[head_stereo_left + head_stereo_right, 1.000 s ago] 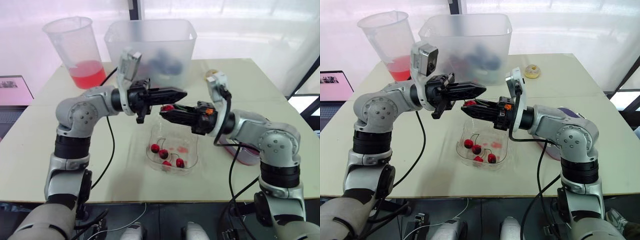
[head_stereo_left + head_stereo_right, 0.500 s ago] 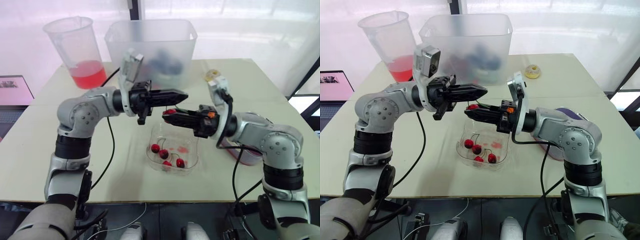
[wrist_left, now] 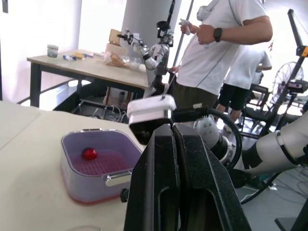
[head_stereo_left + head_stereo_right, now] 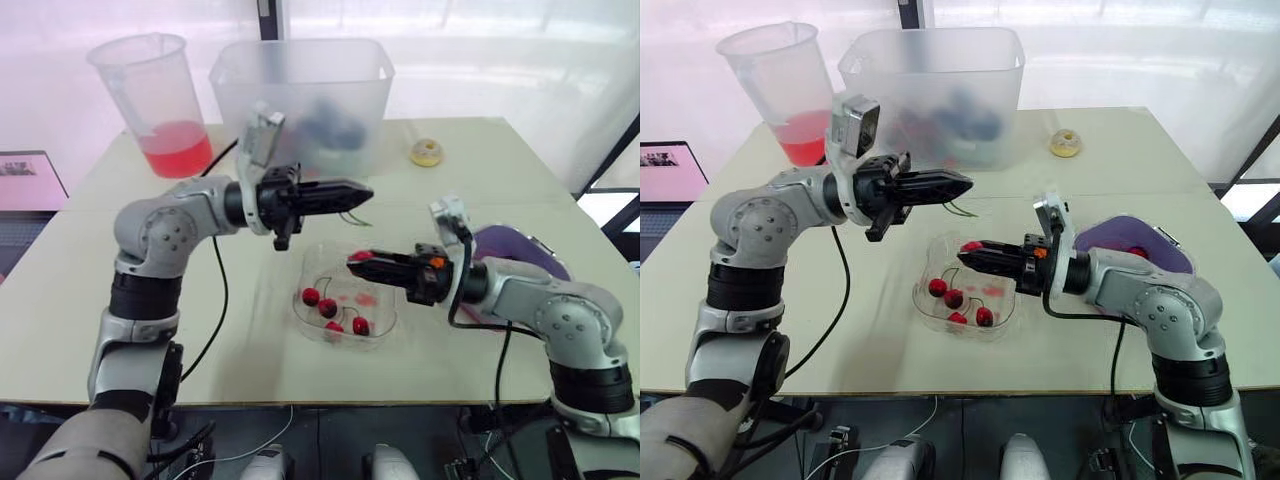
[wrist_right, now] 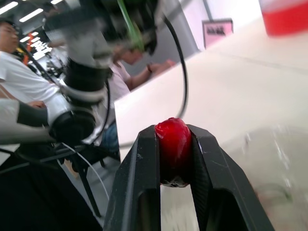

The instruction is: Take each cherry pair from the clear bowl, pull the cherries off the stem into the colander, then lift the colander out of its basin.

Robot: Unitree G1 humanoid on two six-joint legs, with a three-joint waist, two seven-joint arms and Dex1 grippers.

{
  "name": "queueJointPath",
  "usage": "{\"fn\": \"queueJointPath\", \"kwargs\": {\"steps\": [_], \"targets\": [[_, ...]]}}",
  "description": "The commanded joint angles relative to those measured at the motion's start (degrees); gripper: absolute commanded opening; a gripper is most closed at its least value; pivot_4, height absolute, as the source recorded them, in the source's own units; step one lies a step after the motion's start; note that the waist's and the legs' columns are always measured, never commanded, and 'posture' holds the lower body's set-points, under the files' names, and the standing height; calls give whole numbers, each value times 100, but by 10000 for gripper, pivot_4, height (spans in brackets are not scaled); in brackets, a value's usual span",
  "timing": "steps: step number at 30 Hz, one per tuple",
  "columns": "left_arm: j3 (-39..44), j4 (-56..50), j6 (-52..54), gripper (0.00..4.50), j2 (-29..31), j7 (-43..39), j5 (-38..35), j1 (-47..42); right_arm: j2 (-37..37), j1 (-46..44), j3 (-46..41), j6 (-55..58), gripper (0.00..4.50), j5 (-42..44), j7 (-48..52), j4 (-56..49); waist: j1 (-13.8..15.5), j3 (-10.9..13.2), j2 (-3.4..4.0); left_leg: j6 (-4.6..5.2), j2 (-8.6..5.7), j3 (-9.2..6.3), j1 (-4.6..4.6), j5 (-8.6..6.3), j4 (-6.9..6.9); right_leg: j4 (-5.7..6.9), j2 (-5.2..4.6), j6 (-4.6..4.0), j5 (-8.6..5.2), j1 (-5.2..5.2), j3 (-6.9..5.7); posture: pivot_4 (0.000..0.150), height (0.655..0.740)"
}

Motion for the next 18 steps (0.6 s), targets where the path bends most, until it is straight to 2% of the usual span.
{"fn": "queueJointPath", "kwargs": {"steps": [1, 6, 10, 12, 14, 16, 18], "targets": [[133, -82, -122, 0, -4, -15, -75, -148, -176, 52, -139, -16, 3289, 115, 152, -204, 0, 0, 0, 0, 0, 0, 0, 0, 0, 0, 0, 0, 0, 0, 0, 1500, 7400], [138, -101, -121, 0, -6, -7, -87, -148, -668, 164, -419, -78, 3289, 7, 305, -159, 13, 0, 0, 0, 0, 3, 0, 0, 0, -1, 0, 0, 0, 2, 0, 1500, 7400], [165, -137, -112, 0, 38, 18, -103, -96, -1620, 236, -898, -204, 3289, -432, 485, 96, 41, 1, -2, 0, -4, 6, 0, 0, 1, -3, -1, 0, 0, 6, -2, 1500, 7400], [178, -149, -116, 0, 60, 34, -105, -61, -2254, 275, -950, -362, 3289, -1011, 501, 360, 37, 1, -2, 0, -5, 13, 0, 0, 1, -7, 0, 0, 0, 9, -3, 1500, 7400], [211, -163, -122, 0, 91, 67, -112, -2, -3182, 507, -572, -628, 3289, -2090, 414, 668, 30, 1, 2, 1, -4, 17, 0, -1, 1, -8, 1, 0, 0, 9, -4, 1500, 7400], [227, -173, -134, 0, 108, 105, -113, 45, -3565, 592, -201, -846, 3289, -2751, 270, 847, 19, 3, 0, 2, -6, 19, 0, -1, -2, -7, 1, 0, 0, 5, -2, 1500, 7400], [241, -185, -142, 0, 108, 155, -113, 79, -3596, 563, 84, -987, 3289, -3143, 150, 1003, -18, 3, 0, 2, -4, 21, 0, -1, -2, -8, 3, 0, 0, 5, -2, 1500, 7400]]}}
